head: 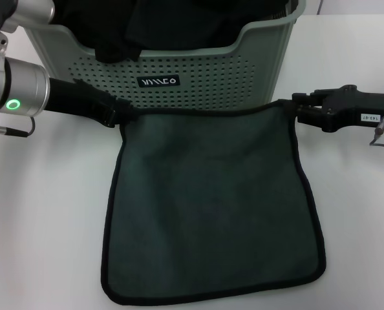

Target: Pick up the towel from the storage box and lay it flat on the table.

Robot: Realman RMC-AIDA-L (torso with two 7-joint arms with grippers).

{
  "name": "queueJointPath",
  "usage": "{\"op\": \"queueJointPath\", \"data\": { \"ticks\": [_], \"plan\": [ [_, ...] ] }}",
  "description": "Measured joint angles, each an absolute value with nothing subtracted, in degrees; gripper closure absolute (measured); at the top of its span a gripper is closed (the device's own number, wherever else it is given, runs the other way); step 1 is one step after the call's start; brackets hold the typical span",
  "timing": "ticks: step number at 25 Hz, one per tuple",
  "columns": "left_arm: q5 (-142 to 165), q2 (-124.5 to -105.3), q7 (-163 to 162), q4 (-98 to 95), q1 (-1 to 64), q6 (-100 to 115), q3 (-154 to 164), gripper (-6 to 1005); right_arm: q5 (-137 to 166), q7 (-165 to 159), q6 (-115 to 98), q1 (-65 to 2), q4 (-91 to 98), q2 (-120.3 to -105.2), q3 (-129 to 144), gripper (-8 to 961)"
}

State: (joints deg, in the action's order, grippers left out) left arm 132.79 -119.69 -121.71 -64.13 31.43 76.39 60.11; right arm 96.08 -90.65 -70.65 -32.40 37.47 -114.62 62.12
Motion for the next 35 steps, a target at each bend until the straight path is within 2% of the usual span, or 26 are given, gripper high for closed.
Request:
{"op": "queueJointPath", "data": {
  "ticks": [2, 7, 10, 13, 18, 21, 27, 31, 35],
  "plan": [
    [132.09, -119.57, -121.63, -64.30, 31.14, 76.54, 60.09, 906, 96.07, -90.81, -70.69, -32.15, 37.59, -114.63, 61.89, 774],
    [131.65, -119.41, -121.42, -64.54, 30.82, 76.66, 60.05, 686, 95.98, -91.45, -70.97, -31.52, 37.70, -114.59, 61.85, 550],
    [131.25, -119.33, -120.90, -64.68, 30.44, 76.95, 60.03, 481, 95.95, -92.10, -71.07, -31.07, 37.71, -114.46, 61.76, 434],
    [127.77, -119.20, -118.13, -65.19, 29.14, 78.88, 60.03, 472, 95.77, -92.29, -72.42, -30.12, 37.85, -114.19, 61.21, 318],
    [114.33, -119.16, -104.08, -65.85, 24.78, 87.49, 60.03, 457, 95.71, -91.79, -81.69, -26.07, 41.49, -112.45, 58.28, 131],
    [103.52, -119.12, -93.05, -65.36, 20.91, 93.06, 59.64, 448, 95.66, -91.62, -85.73, -23.12, 44.79, -112.40, 55.82, 114],
    [87.59, -119.05, -78.01, -59.68, 16.66, 110.29, 53.24, 448, 94.94, -88.90, -102.27, -19.49, 48.37, -114.11, 50.63, 79],
    [80.96, -117.59, -75.94, -57.82, 15.03, 116.63, 55.89, 448, 93.97, -88.02, -112.22, -19.89, 47.92, -115.79, 51.76, 67],
    [80.52, -116.63, -74.46, -58.00, 13.93, 116.51, 60.07, 448, 88.55, -84.76, -112.48, -20.58, 44.16, -116.15, 58.70, 67]
  ]
}}
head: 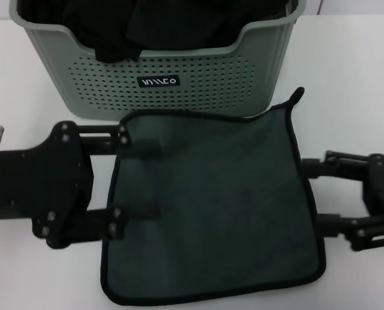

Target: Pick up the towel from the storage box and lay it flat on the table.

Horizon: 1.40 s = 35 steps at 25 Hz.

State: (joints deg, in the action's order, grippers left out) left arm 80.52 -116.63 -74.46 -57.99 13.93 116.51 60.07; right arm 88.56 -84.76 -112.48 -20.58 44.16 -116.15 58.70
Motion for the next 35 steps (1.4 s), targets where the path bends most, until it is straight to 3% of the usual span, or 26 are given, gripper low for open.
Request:
{"op": "queueJointPath", "data": {
  "ticks": [11, 35],
  "plan": [
    [82.21, -114.16, -74.44, -52.48, 14.31, 116.41, 59.12, 448, 77.23, -74.07, -106.65, -23.07, 43.35, -116.26, 75.95, 67],
    [82.99, -113.11, -74.93, -50.08, 14.21, 116.63, 59.35, 448, 72.43, -71.48, -102.08, -22.37, 45.94, -116.07, 82.78, 67]
  ]
}}
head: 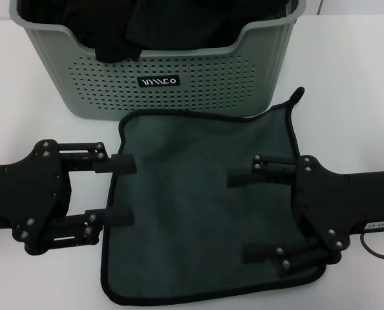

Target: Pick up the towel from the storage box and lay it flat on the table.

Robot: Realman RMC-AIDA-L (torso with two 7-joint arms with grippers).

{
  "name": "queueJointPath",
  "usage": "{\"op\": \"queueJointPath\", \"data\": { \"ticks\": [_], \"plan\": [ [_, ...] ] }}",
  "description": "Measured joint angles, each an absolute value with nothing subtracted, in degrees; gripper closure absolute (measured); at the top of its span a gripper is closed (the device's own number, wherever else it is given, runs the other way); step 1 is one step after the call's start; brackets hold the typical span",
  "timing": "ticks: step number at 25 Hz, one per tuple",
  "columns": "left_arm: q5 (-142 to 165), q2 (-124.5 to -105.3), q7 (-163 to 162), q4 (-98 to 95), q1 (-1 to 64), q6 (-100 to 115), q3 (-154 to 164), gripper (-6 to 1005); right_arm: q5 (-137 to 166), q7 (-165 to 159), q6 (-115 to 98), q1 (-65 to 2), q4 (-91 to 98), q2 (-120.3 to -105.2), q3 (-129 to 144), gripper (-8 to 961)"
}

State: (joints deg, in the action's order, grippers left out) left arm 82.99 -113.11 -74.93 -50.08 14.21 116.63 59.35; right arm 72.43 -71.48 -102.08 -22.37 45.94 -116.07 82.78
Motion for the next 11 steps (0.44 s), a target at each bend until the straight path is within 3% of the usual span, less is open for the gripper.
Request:
{"op": "queueJointPath", "data": {
  "ticks": [11],
  "plan": [
    [83.35, -112.85, -74.60, -47.57, 15.25, 116.54, 59.02, 448, 72.23, -70.85, -101.76, -22.41, 45.78, -116.07, 82.77, 67]
  ]
}}
